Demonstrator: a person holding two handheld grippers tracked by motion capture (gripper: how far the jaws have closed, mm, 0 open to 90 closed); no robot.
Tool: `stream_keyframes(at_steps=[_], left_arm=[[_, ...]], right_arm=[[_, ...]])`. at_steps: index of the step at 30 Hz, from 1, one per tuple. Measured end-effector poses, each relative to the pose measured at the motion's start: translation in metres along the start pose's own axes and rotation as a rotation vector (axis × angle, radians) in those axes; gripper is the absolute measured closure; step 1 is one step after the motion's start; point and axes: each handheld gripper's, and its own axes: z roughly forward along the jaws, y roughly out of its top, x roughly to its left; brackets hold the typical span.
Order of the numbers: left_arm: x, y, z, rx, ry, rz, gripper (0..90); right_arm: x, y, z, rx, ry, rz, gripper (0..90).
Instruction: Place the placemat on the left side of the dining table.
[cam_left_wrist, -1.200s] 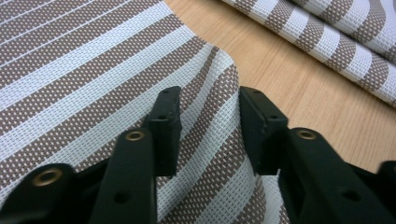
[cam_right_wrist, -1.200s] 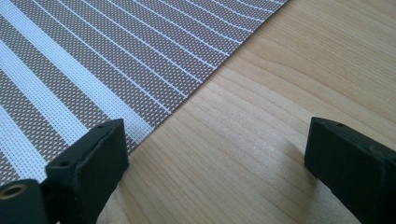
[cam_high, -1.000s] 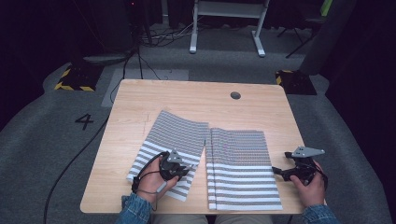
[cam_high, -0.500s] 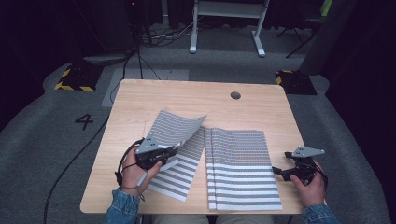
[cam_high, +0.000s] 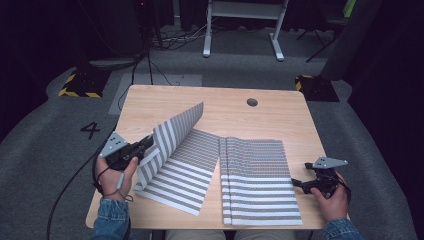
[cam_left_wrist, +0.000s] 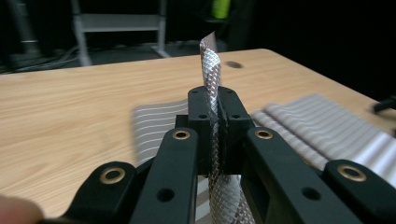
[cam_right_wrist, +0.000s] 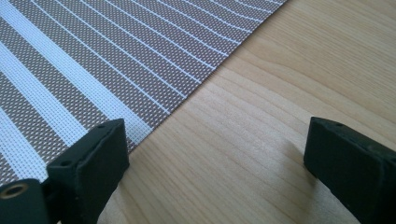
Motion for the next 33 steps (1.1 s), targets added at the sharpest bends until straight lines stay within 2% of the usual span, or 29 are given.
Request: stream_keyframes(at_steps=[3, 7, 11, 12, 13, 14, 15, 17, 18, 20, 22, 23, 26, 27, 28, 29, 30, 31, 33], left_arm=[[0.014, -0.003, -0.013, -0.012, 0.086, -0.021, 85.3], [0.028, -0.009, -0.026, -0.01, 0.169, -0.05, 84.6], [0.041, -0.02, -0.036, 0.027, 0.267, -0.08, 80.7], [0.044, -0.022, -0.039, 0.041, 0.294, -0.084, 76.1], [0.047, -0.023, -0.042, 0.028, 0.372, -0.068, 67.4], [0.049, -0.024, -0.045, 0.019, 0.421, -0.058, 56.8], [0.049, -0.024, -0.049, 0.016, 0.467, -0.059, 49.9], [0.045, -0.022, -0.054, -0.005, 0.515, -0.053, 39.4], [0.042, -0.021, -0.053, -0.01, 0.518, -0.047, 36.8], [0.029, -0.02, -0.049, 0.004, 0.495, -0.019, 33.8], [0.011, -0.02, -0.038, 0.011, 0.44, -0.008, 32.0], [-0.003, -0.021, -0.028, 0.031, 0.389, 0.006, 31.9], [-0.032, -0.023, -0.007, 0.088, 0.273, 0.001, 32.3], [-0.032, -0.023, -0.007, 0.088, 0.273, 0.001, 32.2], [-0.043, -0.027, 0.001, 0.107, 0.24, -0.01, 32.2], [-0.058, -0.033, 0.012, 0.146, 0.2, -0.012, 32.2], [-0.058, -0.033, 0.012, 0.146, 0.2, -0.012, 32.2], [-0.07, -0.041, 0.021, 0.185, 0.17, 0.0, 32.2], [-0.079, -0.052, 0.032, 0.236, 0.136, 0.013, 32.3]], right_arm=[[0.0, 0.0, 0.0, 0.0, 0.0, 0.0, 6.9], [0.0, 0.0, 0.0, 0.0, 0.0, 0.0, 6.9], [0.0, 0.0, 0.0, 0.0, 0.0, -0.001, 6.9], [0.0, 0.0, 0.0, 0.0, 0.0, 0.0, 6.9], [0.0, 0.0, 0.0, 0.001, 0.0, -0.001, 6.9], [0.0, 0.0, 0.0, 0.0, 0.0, -0.001, 6.9], [0.0, 0.0, 0.0, 0.001, 0.0, -0.001, 6.9], [0.0, 0.0, 0.0, 0.0, 0.0, -0.001, 6.8], [0.0, 0.0, 0.0, 0.001, 0.0, -0.001, 6.9], [0.0, 0.0, 0.0, 0.001, 0.0, -0.001, 6.8], [0.0, 0.0, 0.0, 0.001, 0.0, -0.001, 6.9], [0.0, 0.0, 0.0, 0.001, 0.0, -0.001, 6.9], [0.0, 0.0, 0.0, 0.001, 0.001, -0.001, 6.8], [0.0, 0.0, 0.0, 0.001, 0.001, -0.001, 6.8], [0.0, 0.0, 0.0, 0.001, 0.001, -0.001, 6.8], [0.0, 0.0, 0.0, 0.0, 0.001, 0.001, 6.8], [0.0, 0.0, 0.0, 0.0, 0.001, 0.001, 6.8], [0.0, 0.0, 0.0, 0.001, 0.001, -0.002, 6.8], [0.0, 0.0, 0.0, 0.001, 0.001, -0.002, 6.8]])
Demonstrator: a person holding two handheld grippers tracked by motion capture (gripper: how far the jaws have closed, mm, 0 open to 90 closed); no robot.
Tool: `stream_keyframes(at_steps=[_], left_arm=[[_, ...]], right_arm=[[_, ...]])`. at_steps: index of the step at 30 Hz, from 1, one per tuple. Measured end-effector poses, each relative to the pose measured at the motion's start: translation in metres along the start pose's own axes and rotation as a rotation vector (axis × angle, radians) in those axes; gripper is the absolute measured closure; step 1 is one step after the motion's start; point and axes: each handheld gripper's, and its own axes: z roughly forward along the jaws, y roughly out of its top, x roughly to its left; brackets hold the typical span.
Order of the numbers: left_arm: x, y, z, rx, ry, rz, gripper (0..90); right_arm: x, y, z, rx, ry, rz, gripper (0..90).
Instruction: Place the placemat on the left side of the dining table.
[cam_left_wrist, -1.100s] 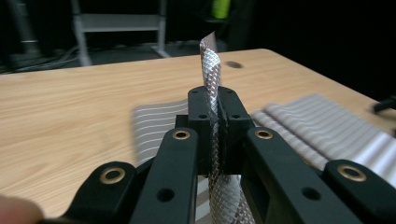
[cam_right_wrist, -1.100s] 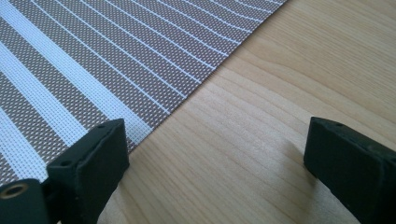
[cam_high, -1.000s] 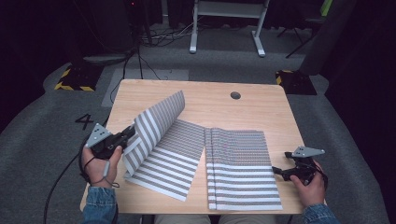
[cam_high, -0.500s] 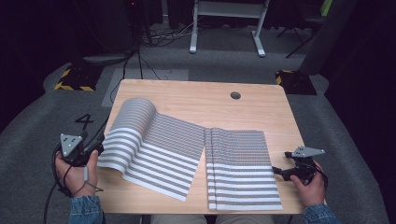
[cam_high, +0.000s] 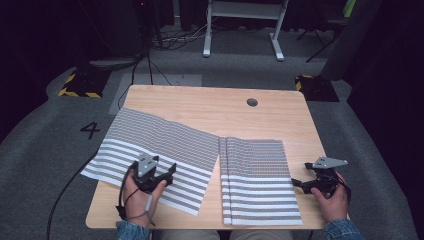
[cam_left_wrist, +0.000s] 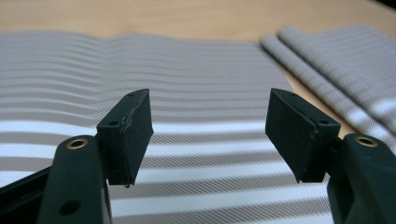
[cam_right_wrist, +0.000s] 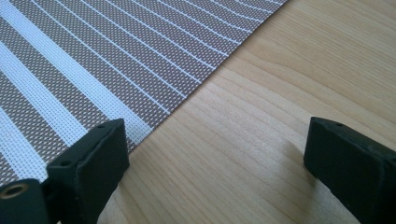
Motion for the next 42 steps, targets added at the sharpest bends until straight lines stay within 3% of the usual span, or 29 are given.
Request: stream_keyframes(at_steps=[1, 2, 5, 7, 8, 11, 12, 13, 14, 30, 33, 37, 39, 42], left_arm=[[0.0, 0.0, 0.0, 0.0, 0.0, 0.0, 32.7], [-0.007, -0.008, 0.01, 0.051, -0.003, 0.023, 33.2], [-0.016, -0.018, 0.021, 0.108, -0.033, 0.033, 33.0], [-0.018, -0.02, 0.023, 0.118, -0.04, 0.035, 32.3], [-0.023, -0.023, 0.027, 0.156, -0.06, 0.042, 31.3], [-0.028, -0.025, 0.031, 0.19, -0.068, 0.047, 28.2], [-0.032, -0.029, 0.037, 0.265, -0.053, 0.074, 25.7], [-0.032, -0.029, 0.037, 0.265, -0.053, 0.074, 23.5], [-0.035, -0.031, 0.039, 0.272, -0.045, 0.128, 20.3], [-0.037, -0.027, 0.045, 0.272, -0.029, 0.131, 23.3], [-0.033, -0.026, 0.046, 0.245, -0.025, 0.131, 38.2], [-0.017, -0.021, 0.046, 0.241, -0.026, 0.15, 74.8], [-0.01, -0.02, 0.045, 0.23, -0.048, 0.122, 81.9], [-0.006, -0.017, 0.043, 0.194, -0.064, 0.116, 85.0]], right_arm=[[0.0, 0.0, 0.0, 0.0, 0.0, 0.001, 6.8], [0.0, 0.0, 0.0, 0.0, 0.0, 0.0, 6.8], [0.0, 0.0, 0.0, 0.0, 0.0, 0.0, 6.8], [0.0, 0.0, 0.0, 0.001, 0.001, 0.0, 6.8], [0.0, 0.0, 0.0, 0.0, 0.0, 0.0, 6.8], [0.0, 0.0, 0.0, 0.0, 0.0, 0.0, 6.8], [0.0, 0.0, 0.0, -0.001, 0.0, 0.003, 6.8], [0.0, 0.0, 0.0, -0.001, 0.0, 0.003, 6.8], [0.0, 0.0, 0.0, -0.001, 0.0, 0.003, 6.8], [0.0, 0.0, 0.0, 0.0, 0.0, -0.001, 6.8], [0.0, 0.0, 0.0, -0.001, 0.001, 0.003, 6.8], [0.0, 0.0, 0.0, -0.001, 0.001, 0.003, 6.8], [0.0, 0.0, 0.0, 0.0, 0.001, 0.001, 6.8], [0.0, 0.0, 0.0, 0.0, 0.001, 0.0, 6.8]])
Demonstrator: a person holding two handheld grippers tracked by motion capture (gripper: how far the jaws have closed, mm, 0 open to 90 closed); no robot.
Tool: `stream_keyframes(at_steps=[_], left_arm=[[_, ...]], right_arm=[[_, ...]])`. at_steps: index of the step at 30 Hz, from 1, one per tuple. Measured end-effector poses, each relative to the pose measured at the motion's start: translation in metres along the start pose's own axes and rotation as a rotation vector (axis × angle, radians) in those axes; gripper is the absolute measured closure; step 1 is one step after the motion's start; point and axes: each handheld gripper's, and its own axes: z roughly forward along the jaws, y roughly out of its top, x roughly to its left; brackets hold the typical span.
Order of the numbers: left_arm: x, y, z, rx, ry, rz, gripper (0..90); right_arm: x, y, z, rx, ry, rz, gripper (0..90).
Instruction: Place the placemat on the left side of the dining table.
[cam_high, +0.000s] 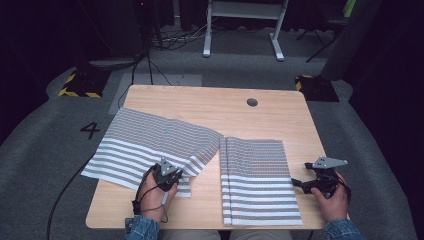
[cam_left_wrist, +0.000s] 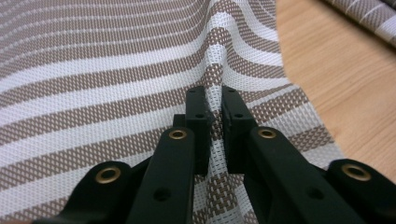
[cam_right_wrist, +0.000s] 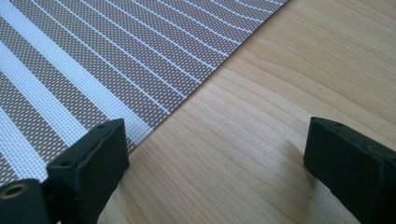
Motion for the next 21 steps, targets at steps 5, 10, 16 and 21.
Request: stream_keyframes(at_steps=[5, 10, 16, 21], left_arm=[[0.005, 0.01, -0.013, -0.126, -0.013, 0.002, 86.4], [0.007, 0.018, -0.029, -0.24, -0.062, 0.017, 86.6], [-0.005, 0.022, -0.042, -0.281, -0.154, 0.07, 86.8], [-0.03, 0.019, -0.053, -0.259, -0.274, 0.192, 86.8]], right_arm=[[0.0, 0.0, 0.0, -0.001, 0.0, 0.002, 6.8], [0.0, 0.0, 0.0, -0.001, 0.0, 0.003, 6.8], [0.0, 0.0, 0.0, -0.001, 0.0, 0.002, 6.8], [0.0, 0.0, 0.0, 0.0, 0.0, 0.002, 6.9]])
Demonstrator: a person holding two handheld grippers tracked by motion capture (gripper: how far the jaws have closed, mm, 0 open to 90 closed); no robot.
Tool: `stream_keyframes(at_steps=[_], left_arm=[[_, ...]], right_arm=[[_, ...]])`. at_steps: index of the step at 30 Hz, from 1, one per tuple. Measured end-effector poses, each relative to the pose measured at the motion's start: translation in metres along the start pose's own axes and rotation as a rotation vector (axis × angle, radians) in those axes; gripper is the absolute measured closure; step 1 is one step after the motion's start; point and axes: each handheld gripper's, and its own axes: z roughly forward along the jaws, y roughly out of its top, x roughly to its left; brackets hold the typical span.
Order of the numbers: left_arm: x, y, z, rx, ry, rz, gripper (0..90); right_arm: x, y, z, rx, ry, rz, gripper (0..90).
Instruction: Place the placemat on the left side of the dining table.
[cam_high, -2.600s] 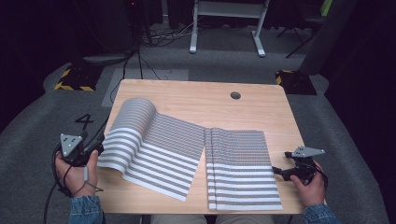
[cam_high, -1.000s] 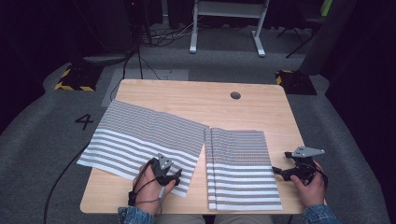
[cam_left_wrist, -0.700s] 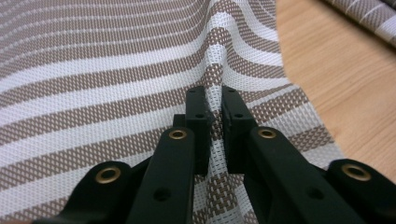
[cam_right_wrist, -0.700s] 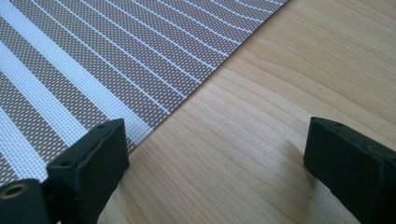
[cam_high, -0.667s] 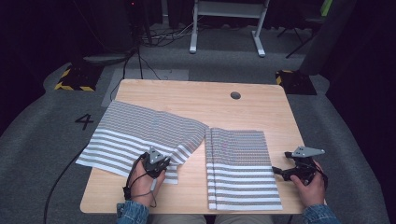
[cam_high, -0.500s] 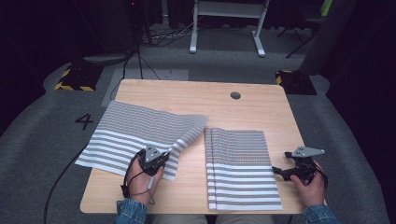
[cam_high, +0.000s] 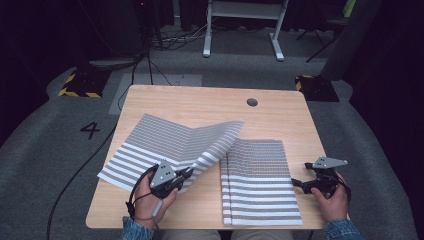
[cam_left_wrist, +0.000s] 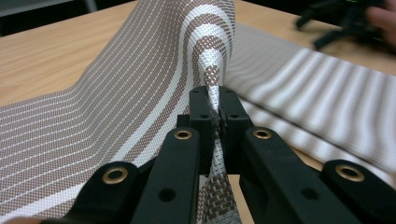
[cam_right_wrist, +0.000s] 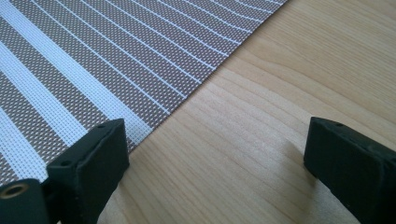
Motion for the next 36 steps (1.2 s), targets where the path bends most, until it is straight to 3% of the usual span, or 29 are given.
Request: stream_keyframes(at_steps=[1, 2, 3, 4, 5, 6, 7, 8, 9, 10, 11, 13, 14, 15, 16, 18, 19, 21, 22, 23, 24, 25, 28, 29, 32, 33, 34, 35, 36], left_arm=[[0.0, 0.0, 0.0, 0.0, 0.0, 0.0, 86.8], [-0.008, -0.001, -0.001, 0.038, -0.072, 0.031, 86.6], [-0.008, -0.001, -0.001, 0.038, -0.072, 0.031, 86.5], [-0.015, -0.001, -0.002, 0.1, -0.148, 0.06, 85.9], [-0.015, -0.001, -0.002, 0.1, -0.148, 0.06, 84.9], [-0.018, -0.002, -0.002, 0.135, -0.192, 0.075, 84.9], [-0.022, -0.002, -0.001, 0.179, -0.254, 0.077, 81.8], [-0.029, -0.003, 0.0, 0.195, -0.33, 0.05, 63.0], [-0.029, -0.003, 0.0, 0.195, -0.33, 0.05, 50.0], [-0.032, -0.003, 0.001, 0.167, -0.339, 0.031, 50.0], [-0.032, -0.003, 0.001, 0.165, -0.339, 0.025, 34.7], [-0.031, -0.002, -0.004, 0.181, -0.329, 0.001, 34.6], [-0.026, -0.003, -0.01, 0.173, -0.268, -0.013, 34.9], [-0.026, -0.003, -0.01, 0.173, -0.268, -0.013, 35.1], [-0.02, -0.004, -0.015, 0.166, -0.198, -0.031, 35.3], [-0.013, -0.005, -0.019, 0.149, -0.123, -0.074, 35.3], [-0.013, -0.005, -0.019, 0.149, -0.123, -0.074, 35.5], [-0.004, -0.008, -0.023, 0.132, -0.025, -0.116, 35.8], [0.006, -0.013, -0.025, 0.141, 0.086, -0.156, 35.8], [0.006, -0.013, -0.025, 0.141, 0.086, -0.156, 36.2], [0.016, -0.021, -0.027, 0.152, 0.186, -0.203, 36.6], [0.016, -0.021, -0.027, 0.152, 0.186, -0.203, 36.6], [0.034, -0.035, -0.031, 0.16, 0.348, -0.285, 36.5], [0.034, -0.035, -0.031, 0.16, 0.348, -0.285, 36.3], [0.047, -0.048, -0.034, 0.212, 0.447, -0.335, 33.9], [0.047, -0.048, -0.034, 0.212, 0.447, -0.335, 33.4], [0.052, -0.054, -0.036, 0.244, 0.489, -0.354, 33.0], [0.052, -0.054, -0.036, 0.244, 0.489, -0.354, 32.6], [0.057, -0.058, -0.038, 0.264, 0.525, -0.37, 32.3]], right_arm=[[0.0, 0.0, 0.0, 0.0, 0.0, 0.0, 6.9], [0.0, 0.0, 0.0, 0.001, -0.001, -0.001, 6.9], [0.0, 0.0, 0.0, 0.001, -0.001, -0.001, 6.9], [0.0, 0.0, 0.0, 0.001, 0.0, -0.003, 6.9], [0.0, 0.0, 0.0, 0.001, 0.0, -0.003, 6.9], [0.0, 0.0, 0.0, 0.001, 0.0, -0.003, 6.9], [0.0, 0.0, 0.0, 0.0, -0.001, -0.002, 6.8], [0.0, 0.0, 0.0, -0.001, -0.001, 0.001, 6.9], [0.0, 0.0, 0.0, -0.001, -0.001, 0.001, 6.9], [0.0, 0.0, 0.0, -0.001, -0.001, 0.001, 6.9], [0.0, 0.0, 0.0, -0.001, 0.0, 0.0, 6.9], [0.0, 0.0, 0.001, -0.003, -0.001, 0.001, 6.9], [-0.001, 0.0, 0.001, -0.003, 0.0, -0.001, 6.9], [-0.001, 0.0, 0.001, -0.003, 0.0, -0.001, 6.9], [-0.001, 0.0, 0.001, -0.003, 0.0, -0.001, 6.9], [-0.001, 0.0, 0.001, -0.003, 0.001, -0.001, 6.9], [-0.001, 0.0, 0.001, -0.003, 0.001, -0.001, 6.9], [0.0, 0.0, 0.001, -0.008, 0.001, 0.001, 6.9], [0.0, 0.0, 0.001, -0.008, 0.001, 0.001, 6.9], [0.0, 0.0, 0.001, -0.008, 0.001, 0.001, 6.9], [0.0, 0.0, 0.001, -0.008, 0.001, 0.001, 6.9], [0.0, 0.0, 0.001, -0.008, 0.001, 0.001, 6.9], [-0.001, 0.0, 0.001, -0.008, 0.001, 0.001, 6.9], [-0.001, 0.0, 0.001, -0.008, 0.001, 0.001, 6.9], [-0.001, 0.0, 0.001, -0.008, 0.001, 0.001, 6.9], [-0.001, 0.0, 0.001, -0.008, 0.001, 0.001, 6.9], [0.0, 0.0, 0.001, -0.009, 0.001, 0.001, 6.9], [0.0, 0.0, 0.001, -0.009, 0.001, 0.001, 6.9], [0.0, 0.0, 0.001, -0.009, 0.001, 0.001, 6.9]])
